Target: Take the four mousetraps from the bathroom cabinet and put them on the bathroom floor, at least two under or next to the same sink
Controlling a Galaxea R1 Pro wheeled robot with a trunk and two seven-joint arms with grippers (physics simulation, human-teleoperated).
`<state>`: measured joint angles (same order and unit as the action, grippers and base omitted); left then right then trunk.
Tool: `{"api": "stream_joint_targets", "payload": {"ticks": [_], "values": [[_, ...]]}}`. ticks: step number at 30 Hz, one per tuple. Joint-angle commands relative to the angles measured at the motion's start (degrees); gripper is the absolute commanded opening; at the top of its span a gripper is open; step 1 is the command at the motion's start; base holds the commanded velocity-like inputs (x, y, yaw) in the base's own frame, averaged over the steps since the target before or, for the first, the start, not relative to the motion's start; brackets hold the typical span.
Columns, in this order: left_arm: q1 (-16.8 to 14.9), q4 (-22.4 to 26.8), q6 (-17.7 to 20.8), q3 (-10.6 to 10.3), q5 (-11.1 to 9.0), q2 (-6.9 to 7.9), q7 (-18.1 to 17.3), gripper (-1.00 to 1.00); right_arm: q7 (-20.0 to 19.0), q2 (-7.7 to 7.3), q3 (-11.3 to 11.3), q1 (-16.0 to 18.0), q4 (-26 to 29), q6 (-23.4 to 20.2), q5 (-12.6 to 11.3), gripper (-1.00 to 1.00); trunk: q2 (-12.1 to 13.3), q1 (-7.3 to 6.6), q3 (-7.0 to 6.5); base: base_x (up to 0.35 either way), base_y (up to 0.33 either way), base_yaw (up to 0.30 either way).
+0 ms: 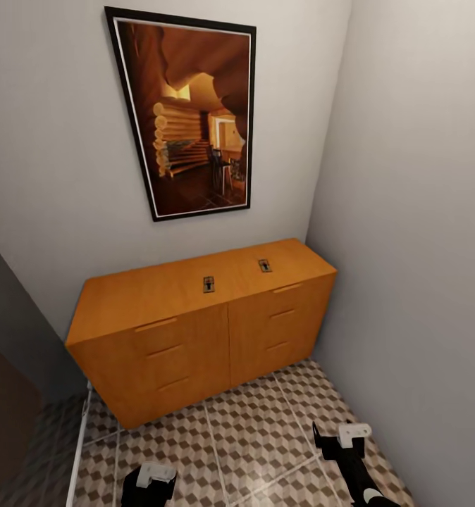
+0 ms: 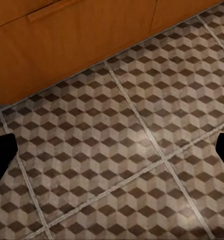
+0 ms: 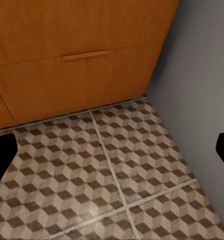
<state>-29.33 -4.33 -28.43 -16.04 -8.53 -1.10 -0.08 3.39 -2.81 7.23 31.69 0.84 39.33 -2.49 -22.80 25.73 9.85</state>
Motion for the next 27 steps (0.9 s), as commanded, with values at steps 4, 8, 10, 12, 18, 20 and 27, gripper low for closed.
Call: {"api": "stream_joint_targets", "payload": {"ticks": [4, 8, 10, 12, 18, 20, 27], "values": [[-0.1, -0.3, -0.4, -0.5, -0.5, -0.05, 0.0, 1.00, 0.3, 0.00, 0.5, 0.1, 0.0, 0.1, -0.2, 1.00, -0.1, 0.05, 0.11, 0.184, 0.000, 0.000], [-0.1, -0.3, -0.4, -0.5, -0.5, -0.05, 0.0, 1.00, 0.3, 0.00, 0.5, 0.0, 0.0, 0.1, -0.2, 1.00, -0.1, 0.05, 0.11, 0.184, 0.000, 0.000], [-0.1, -0.3, -0.4, -0.5, -0.5, -0.05, 0.0, 1.00, 0.3, 0.00, 0.5, 0.1, 0.0, 0.1, -0.2, 1.00, -0.1, 0.05, 0.11, 0.184, 0.000, 0.000], [-0.1, -0.3, -0.4, -0.5, -0.5, -0.05, 0.0, 1.00, 0.3, 0.00, 0.5, 0.0, 0.0, 0.1, -0.2, 1.00, -0.1, 0.05, 0.11, 0.184, 0.000, 0.000], [-0.1, -0.3, -0.4, -0.6, -0.5, -0.18, -0.1, 1.00, 0.1, 0.00, 0.5, 0.0, 0.0, 0.2, -0.2, 1.00, -0.1, 0.05, 0.11, 0.149, 0.000, 0.000], [-0.1, -0.2, -0.4, -0.6, -0.5, -0.28, -0.1, 1.00, 0.0, 0.00, 0.5, 0.0, 0.0, 0.2, -0.2, 1.00, -0.1, 0.05, 0.11, 0.058, 0.000, 0.000], [-0.1, -0.2, -0.3, -0.6, -0.5, -0.74, -0.1, 1.00, -0.2, 0.00, 0.6, 0.0, 0.1, 0.6, -0.2, 1.00, -0.1, 0.05, 0.11, 0.023, 0.000, 0.000]]}}
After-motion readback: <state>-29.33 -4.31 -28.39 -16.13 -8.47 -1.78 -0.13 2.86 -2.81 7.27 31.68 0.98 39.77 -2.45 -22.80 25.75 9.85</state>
